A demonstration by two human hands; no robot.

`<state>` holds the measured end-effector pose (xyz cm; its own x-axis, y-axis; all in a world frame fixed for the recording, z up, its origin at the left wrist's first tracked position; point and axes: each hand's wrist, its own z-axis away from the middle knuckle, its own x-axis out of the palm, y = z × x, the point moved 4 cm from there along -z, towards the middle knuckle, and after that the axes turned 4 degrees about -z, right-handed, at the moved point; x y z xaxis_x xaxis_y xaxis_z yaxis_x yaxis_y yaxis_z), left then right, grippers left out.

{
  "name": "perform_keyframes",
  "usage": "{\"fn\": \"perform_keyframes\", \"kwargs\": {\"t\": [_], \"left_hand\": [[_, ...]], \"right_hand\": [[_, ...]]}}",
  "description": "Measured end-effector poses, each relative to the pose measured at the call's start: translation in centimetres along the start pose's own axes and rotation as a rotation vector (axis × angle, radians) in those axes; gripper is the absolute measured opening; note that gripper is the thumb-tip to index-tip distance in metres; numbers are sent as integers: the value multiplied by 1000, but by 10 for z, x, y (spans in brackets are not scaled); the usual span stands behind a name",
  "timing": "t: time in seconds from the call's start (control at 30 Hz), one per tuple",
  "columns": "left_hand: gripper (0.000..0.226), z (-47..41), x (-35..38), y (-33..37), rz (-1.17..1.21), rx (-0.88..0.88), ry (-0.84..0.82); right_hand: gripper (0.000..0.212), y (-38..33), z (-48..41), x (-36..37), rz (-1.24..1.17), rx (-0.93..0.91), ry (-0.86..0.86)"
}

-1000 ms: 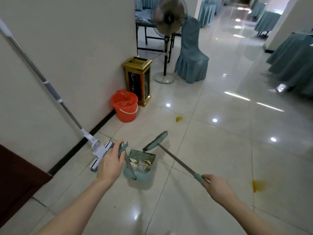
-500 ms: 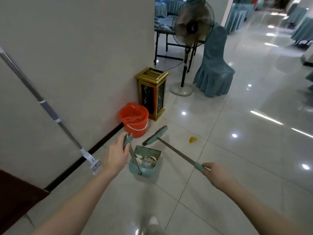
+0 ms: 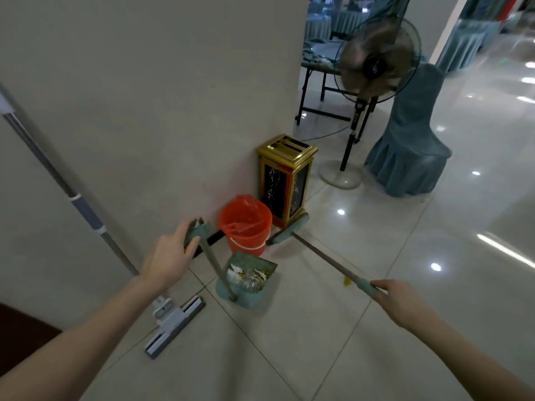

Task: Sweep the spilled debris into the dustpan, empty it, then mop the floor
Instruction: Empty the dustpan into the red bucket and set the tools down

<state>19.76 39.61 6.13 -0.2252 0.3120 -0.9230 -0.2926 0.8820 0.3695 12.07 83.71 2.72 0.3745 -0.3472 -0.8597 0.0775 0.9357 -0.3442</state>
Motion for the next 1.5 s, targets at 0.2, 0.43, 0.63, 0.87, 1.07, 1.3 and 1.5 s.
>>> {"fn": "perform_keyframes", "kwargs": {"t": [0.2,0.43,0.63,0.87,1.07,1.3,1.5], "left_hand": [[42,-30,-28,23,-85,-29,147],[39,-80,-42,84,-277,-61,161],[38,-140,-34,107,-298,-104,215],[43,-213,-16,100,-338,-27,223],[47,-271,-1,87,-345,21,186],[47,-334,-3,100,-431,144,155],[62,-344,43,135,-605,384,43]], "right_hand": [[36,5,-58,-44,-44,-103,5],[38,-8,-123,-72,-30,-264,-42],[43,-49,-168,-82,21,-366,-43],[38,-92,-226,-87,38,-386,-51],[34,-116,-280,-101,45,-355,-32],[34,-117,-317,-106,11,-357,-44],[36,-111,-350,-130,39,-442,-87]]}}
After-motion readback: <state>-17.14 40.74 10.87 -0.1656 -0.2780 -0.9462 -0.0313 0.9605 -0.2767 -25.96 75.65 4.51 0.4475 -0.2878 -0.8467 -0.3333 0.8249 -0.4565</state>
